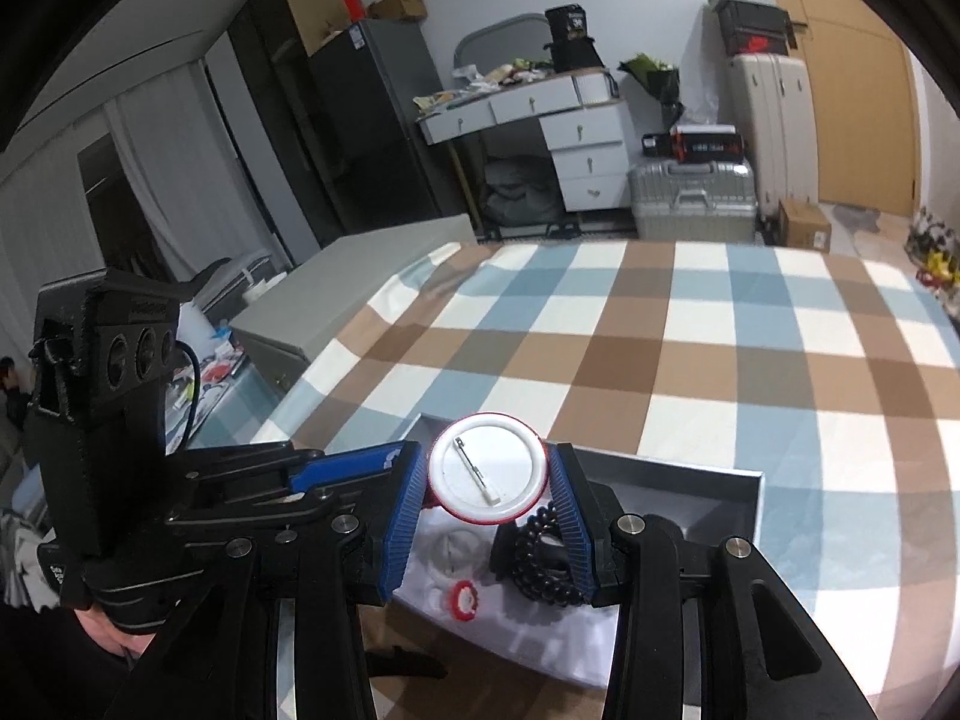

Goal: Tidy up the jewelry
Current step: 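Carry the pin badge and clear clip into the grey box and open both tools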

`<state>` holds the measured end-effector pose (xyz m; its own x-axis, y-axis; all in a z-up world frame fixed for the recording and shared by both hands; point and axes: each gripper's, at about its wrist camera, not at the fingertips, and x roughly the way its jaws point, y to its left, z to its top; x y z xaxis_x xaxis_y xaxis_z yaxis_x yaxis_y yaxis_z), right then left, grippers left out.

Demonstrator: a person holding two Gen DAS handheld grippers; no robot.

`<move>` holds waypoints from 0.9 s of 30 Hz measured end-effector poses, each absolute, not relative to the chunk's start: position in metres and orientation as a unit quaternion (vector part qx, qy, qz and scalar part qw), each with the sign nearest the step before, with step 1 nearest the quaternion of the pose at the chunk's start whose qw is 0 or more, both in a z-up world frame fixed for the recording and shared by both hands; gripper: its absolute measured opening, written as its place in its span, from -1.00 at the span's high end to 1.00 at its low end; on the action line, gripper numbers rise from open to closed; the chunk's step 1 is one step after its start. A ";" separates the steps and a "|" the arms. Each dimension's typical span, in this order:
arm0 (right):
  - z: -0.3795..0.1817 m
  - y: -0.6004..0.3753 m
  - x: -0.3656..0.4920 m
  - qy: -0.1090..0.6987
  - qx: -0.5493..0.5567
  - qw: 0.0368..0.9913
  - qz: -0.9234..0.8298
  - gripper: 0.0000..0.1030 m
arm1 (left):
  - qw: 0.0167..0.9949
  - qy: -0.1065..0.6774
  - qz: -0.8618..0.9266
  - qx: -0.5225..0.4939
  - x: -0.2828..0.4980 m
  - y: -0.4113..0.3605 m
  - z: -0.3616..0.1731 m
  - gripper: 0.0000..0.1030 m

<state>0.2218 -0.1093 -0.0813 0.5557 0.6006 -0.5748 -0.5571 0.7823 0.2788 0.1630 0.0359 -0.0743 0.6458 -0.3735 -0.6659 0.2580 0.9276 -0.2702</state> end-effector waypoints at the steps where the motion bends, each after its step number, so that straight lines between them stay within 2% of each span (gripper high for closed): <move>1: -0.083 -0.108 0.224 0.344 0.034 0.879 0.329 0.20 | 0.903 0.384 -0.177 -0.075 0.163 0.035 -0.075 0.76; 11: -0.089 -0.105 0.229 0.361 0.047 0.869 0.335 0.16 | 0.901 0.383 -0.185 -0.082 0.163 0.037 -0.077 0.75; 14: -0.088 -0.110 0.228 0.358 0.057 0.870 0.334 -0.13 | 0.900 0.388 -0.182 -0.076 0.165 0.037 -0.078 0.75; 16: -0.086 -0.112 0.226 0.354 0.057 0.872 0.333 -0.13 | 0.901 0.386 -0.182 -0.075 0.164 0.037 -0.077 0.74; 18: -0.084 -0.114 0.225 0.349 0.056 0.876 0.327 -0.20 | 0.901 0.387 -0.181 -0.075 0.165 0.037 -0.077 0.67; 20: -0.081 -0.120 0.221 0.344 0.062 0.882 0.317 -0.37 | 0.903 0.383 -0.178 -0.079 0.163 0.039 -0.076 0.35; 22: -0.079 -0.126 0.217 0.340 0.067 0.885 0.310 -0.37 | 0.905 0.377 -0.177 -0.085 0.160 0.041 -0.074 0.16; 27: -0.074 -0.142 0.204 0.330 0.082 0.894 0.292 -0.43 | 0.908 0.376 -0.169 -0.080 0.157 0.041 -0.071 0.12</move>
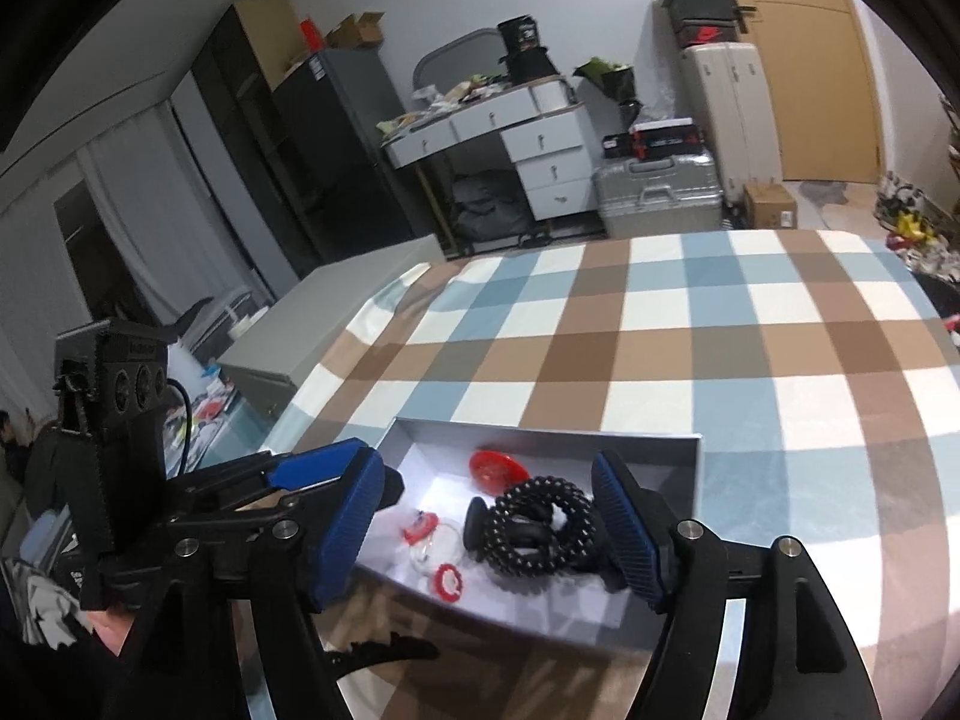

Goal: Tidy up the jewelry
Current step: 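Carry the pin badge and clear clip into the grey box and open both tools, then withdraw both tools from the box toward the black comb clips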

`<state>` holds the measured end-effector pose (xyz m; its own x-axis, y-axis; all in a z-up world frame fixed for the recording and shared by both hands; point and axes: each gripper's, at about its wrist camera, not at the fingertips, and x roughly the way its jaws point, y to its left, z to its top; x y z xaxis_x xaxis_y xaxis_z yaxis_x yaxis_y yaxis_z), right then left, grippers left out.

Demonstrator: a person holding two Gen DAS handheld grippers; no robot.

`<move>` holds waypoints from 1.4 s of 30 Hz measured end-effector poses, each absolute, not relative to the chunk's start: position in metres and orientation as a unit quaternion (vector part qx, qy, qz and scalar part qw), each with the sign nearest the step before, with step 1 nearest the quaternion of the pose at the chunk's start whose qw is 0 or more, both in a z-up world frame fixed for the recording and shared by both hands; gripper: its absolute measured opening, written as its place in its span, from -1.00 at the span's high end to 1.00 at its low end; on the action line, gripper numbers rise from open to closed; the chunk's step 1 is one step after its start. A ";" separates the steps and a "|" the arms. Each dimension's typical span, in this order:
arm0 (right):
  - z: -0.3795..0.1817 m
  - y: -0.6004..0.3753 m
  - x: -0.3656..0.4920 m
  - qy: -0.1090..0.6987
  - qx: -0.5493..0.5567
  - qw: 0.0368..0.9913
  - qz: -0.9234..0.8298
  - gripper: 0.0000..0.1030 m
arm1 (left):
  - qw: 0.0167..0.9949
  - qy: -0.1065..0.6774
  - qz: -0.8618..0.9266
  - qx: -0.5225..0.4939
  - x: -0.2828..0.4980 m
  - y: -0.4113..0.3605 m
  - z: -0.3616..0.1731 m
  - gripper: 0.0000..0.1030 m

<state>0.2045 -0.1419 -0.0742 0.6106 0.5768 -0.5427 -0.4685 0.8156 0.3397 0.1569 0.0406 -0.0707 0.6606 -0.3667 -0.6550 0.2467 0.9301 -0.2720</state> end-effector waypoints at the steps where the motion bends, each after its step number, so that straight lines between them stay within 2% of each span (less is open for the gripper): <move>1: -0.074 -0.144 0.202 0.329 0.086 0.894 0.291 -0.45 | 0.908 0.376 -0.167 -0.078 0.155 0.040 -0.070 0.11; 12: -0.069 -0.166 0.161 0.302 0.120 0.905 0.276 -0.54 | 0.923 0.348 -0.147 -0.076 0.129 0.039 -0.053 -0.20; 14: -0.067 -0.172 0.153 0.296 0.129 0.907 0.271 -0.62 | 0.926 0.342 -0.144 -0.075 0.124 0.040 -0.050 -0.32; 17: -0.066 -0.176 0.144 0.289 0.133 0.910 0.267 -0.70 | 0.930 0.333 -0.137 -0.073 0.117 0.042 -0.048 -0.36; 19: -0.065 -0.177 0.137 0.285 0.129 0.912 0.266 -0.74 | 0.932 0.330 -0.131 -0.075 0.112 0.043 -0.047 -0.38; 23: -0.063 -0.174 0.119 0.274 0.109 0.918 0.266 -0.85 | 0.938 0.320 -0.109 -0.079 0.101 0.048 -0.047 -0.61; 28: -0.068 -0.166 0.102 0.271 0.080 0.920 0.271 -0.95 | 0.942 0.312 -0.082 -0.091 0.088 0.058 -0.054 -0.65; 33: -0.073 -0.157 0.085 0.268 0.047 0.923 0.273 -1.00 | 0.942 0.314 -0.055 -0.106 0.074 0.067 -0.067 -0.92; 42: -0.096 -0.139 0.070 0.299 0.017 0.911 0.285 -1.00 | 0.948 0.311 0.008 -0.066 0.049 0.076 -0.090 -0.97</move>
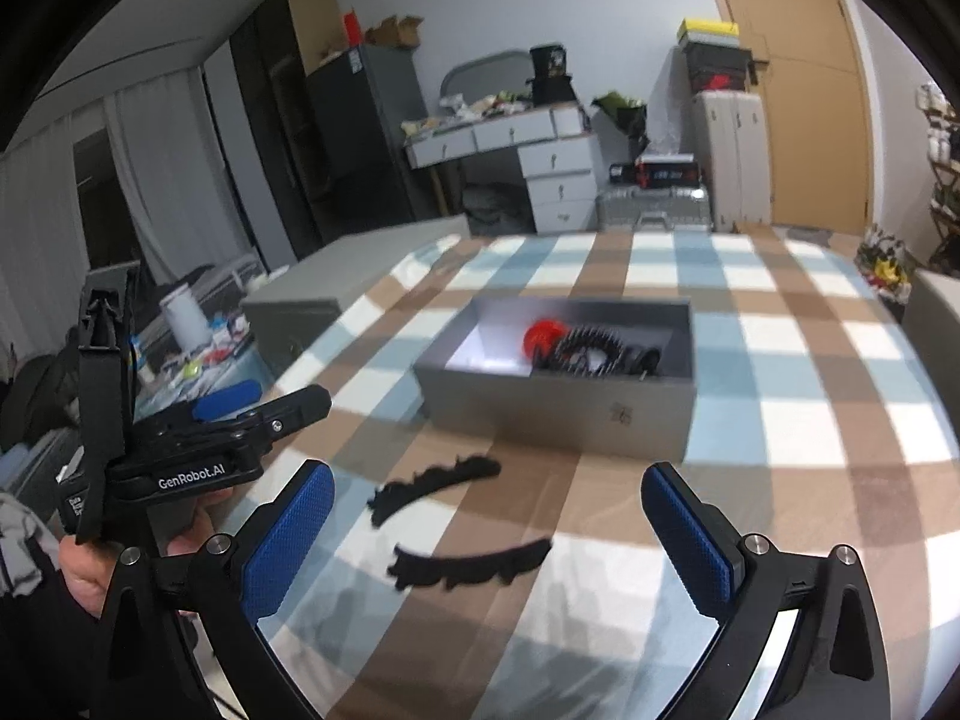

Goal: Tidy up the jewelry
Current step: 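Withdraw both tools from the box toward the black comb clips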

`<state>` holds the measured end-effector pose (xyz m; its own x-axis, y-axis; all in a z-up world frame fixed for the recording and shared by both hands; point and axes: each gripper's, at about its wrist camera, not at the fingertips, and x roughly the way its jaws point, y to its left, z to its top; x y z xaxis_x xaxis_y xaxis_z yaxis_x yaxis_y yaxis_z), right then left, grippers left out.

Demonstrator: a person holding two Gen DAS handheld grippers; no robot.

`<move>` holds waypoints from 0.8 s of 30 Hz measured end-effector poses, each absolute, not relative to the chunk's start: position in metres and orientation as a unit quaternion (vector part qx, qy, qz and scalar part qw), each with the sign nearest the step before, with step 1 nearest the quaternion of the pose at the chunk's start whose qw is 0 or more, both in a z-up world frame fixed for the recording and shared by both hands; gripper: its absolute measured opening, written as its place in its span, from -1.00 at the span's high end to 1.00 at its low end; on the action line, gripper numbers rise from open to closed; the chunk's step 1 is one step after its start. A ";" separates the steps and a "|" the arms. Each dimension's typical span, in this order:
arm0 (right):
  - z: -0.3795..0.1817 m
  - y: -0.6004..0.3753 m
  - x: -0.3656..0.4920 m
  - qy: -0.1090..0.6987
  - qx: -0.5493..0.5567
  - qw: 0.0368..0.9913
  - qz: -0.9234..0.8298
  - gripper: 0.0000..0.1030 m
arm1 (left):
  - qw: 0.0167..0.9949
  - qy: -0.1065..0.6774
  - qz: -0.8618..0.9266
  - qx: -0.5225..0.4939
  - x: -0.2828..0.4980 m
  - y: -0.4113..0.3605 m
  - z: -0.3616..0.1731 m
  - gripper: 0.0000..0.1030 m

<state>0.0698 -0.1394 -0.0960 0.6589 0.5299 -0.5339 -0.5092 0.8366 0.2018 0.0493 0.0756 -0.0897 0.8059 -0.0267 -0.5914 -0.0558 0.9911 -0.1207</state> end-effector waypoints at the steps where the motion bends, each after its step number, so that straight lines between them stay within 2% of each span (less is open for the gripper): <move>1: -0.101 -0.136 0.070 0.307 0.016 0.908 0.286 -1.00 | 0.947 0.315 0.009 -0.067 0.048 0.078 -0.092 -0.97; 14: -0.147 -0.101 0.076 0.390 -0.052 0.873 0.287 -1.00 | 0.938 0.333 0.014 -0.092 0.029 0.098 -0.107 -0.97; 24: -0.154 -0.074 0.082 0.396 -0.138 0.864 0.279 -0.98 | 0.932 0.343 0.014 -0.116 0.025 0.113 -0.112 -0.97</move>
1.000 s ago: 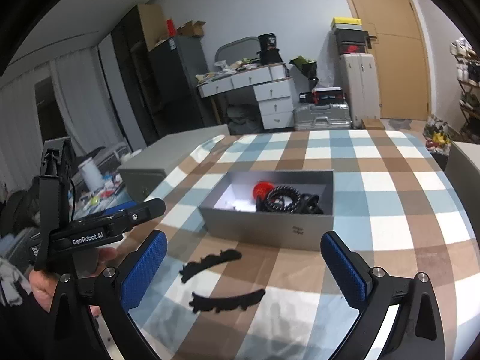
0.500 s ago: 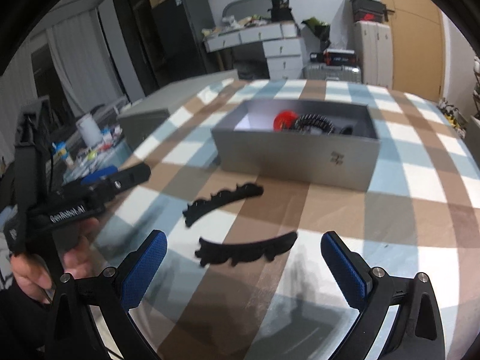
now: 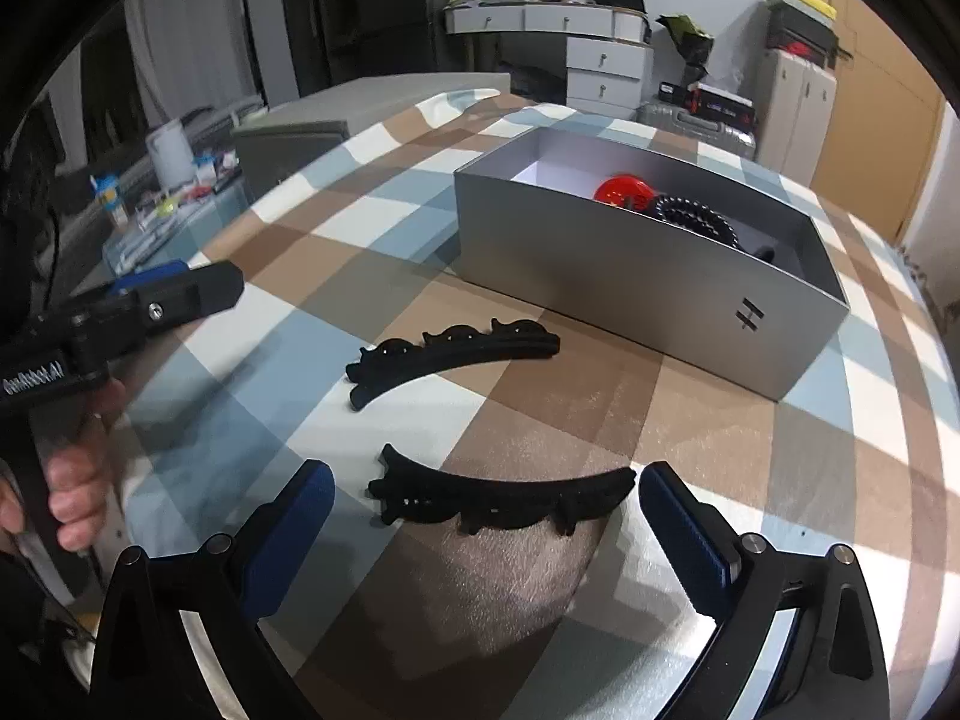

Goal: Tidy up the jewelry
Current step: 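Withdraw both tools from the box toward the black comb clips, then grasp a long black comb clip with the right tool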

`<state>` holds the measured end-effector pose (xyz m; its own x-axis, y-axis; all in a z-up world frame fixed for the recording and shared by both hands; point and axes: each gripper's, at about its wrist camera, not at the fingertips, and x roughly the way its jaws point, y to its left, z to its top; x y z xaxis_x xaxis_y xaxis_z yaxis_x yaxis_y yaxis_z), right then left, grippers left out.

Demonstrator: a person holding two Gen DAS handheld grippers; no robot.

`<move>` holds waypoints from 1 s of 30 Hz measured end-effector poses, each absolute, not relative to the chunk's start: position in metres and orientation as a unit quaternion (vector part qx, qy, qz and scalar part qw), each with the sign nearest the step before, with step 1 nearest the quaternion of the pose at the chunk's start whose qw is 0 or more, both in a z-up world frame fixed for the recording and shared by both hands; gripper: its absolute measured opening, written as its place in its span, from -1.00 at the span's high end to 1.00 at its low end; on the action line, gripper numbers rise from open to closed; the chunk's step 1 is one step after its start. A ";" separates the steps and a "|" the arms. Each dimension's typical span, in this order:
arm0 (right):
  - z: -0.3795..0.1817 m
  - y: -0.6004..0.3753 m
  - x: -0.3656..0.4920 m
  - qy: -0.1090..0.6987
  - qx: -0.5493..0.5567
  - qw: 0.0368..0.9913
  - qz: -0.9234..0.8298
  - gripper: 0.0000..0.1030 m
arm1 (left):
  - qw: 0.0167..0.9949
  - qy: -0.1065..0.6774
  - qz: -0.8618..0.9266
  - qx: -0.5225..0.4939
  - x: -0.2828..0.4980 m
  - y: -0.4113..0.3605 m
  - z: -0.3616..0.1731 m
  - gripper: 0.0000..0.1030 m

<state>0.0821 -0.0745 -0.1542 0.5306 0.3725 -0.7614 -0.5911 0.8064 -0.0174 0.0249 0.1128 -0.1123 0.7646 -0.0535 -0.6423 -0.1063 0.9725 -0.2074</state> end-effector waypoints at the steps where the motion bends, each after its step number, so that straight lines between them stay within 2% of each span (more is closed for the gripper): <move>1: -0.156 -0.073 0.082 0.397 -0.146 0.863 0.276 -0.98 | 0.932 0.343 0.014 -0.118 0.024 0.114 -0.112 -0.97; 3: -0.158 -0.071 0.083 0.398 -0.156 0.863 0.270 -0.95 | 0.932 0.342 0.012 -0.121 0.024 0.114 -0.112 -0.97; 5: -0.160 -0.071 0.084 0.400 -0.161 0.863 0.263 -0.84 | 0.933 0.340 0.009 -0.120 0.023 0.113 -0.111 -0.97; 30: -0.153 -0.089 0.081 0.388 -0.127 0.871 0.272 -0.75 | 0.929 0.357 -0.007 -0.097 0.029 0.100 -0.113 -0.97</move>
